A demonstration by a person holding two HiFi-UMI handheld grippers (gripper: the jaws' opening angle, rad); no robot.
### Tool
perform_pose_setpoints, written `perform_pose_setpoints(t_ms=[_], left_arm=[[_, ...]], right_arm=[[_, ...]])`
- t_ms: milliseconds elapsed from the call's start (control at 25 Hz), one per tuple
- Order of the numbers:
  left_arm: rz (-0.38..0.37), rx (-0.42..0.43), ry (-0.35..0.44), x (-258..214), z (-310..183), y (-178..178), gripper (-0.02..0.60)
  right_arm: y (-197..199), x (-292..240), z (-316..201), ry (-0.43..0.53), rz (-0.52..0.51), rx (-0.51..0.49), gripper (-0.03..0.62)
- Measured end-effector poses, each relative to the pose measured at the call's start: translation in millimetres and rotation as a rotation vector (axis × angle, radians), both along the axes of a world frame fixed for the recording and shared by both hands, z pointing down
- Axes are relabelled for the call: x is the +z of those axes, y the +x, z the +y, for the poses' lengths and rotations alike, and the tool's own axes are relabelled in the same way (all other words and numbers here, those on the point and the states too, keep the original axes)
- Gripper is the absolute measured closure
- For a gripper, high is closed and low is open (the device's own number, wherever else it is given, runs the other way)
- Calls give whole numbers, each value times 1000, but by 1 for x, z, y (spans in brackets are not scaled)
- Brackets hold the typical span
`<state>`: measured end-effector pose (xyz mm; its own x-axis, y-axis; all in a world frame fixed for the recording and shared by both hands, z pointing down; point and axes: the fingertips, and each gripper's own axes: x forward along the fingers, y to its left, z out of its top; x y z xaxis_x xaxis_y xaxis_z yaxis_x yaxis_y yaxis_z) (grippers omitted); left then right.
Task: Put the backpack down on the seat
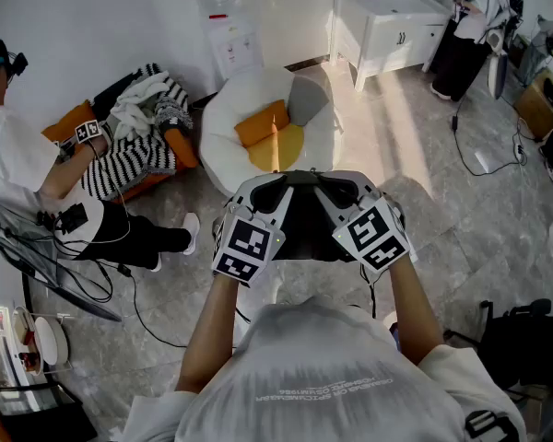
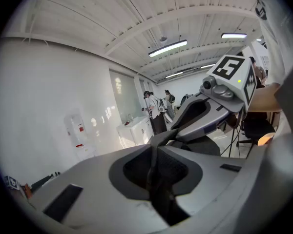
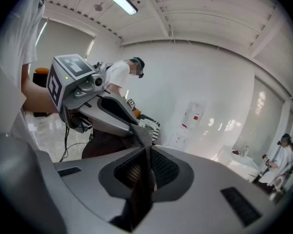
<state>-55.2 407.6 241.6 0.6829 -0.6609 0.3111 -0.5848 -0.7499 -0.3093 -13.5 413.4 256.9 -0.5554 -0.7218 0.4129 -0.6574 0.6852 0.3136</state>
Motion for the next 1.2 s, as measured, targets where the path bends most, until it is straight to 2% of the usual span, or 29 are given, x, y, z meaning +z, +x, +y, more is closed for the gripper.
perform_pose_setpoints(t_ms=[360,680,1040,1200], left_arm=[[1,-15,-19,1,0,2,529],[-22,-50,-32,5,16,9,529],[5,-82,-53,10,34,22,528],[9,-81,-53,7,41,31,528]], right_arm=[[0,6,2,-14,30,-29,551],[10,7,16,-42,5,-35,551],[22,12,34,-69,-4,-82,551],[32,7,40,-93,-58,-89,551]])
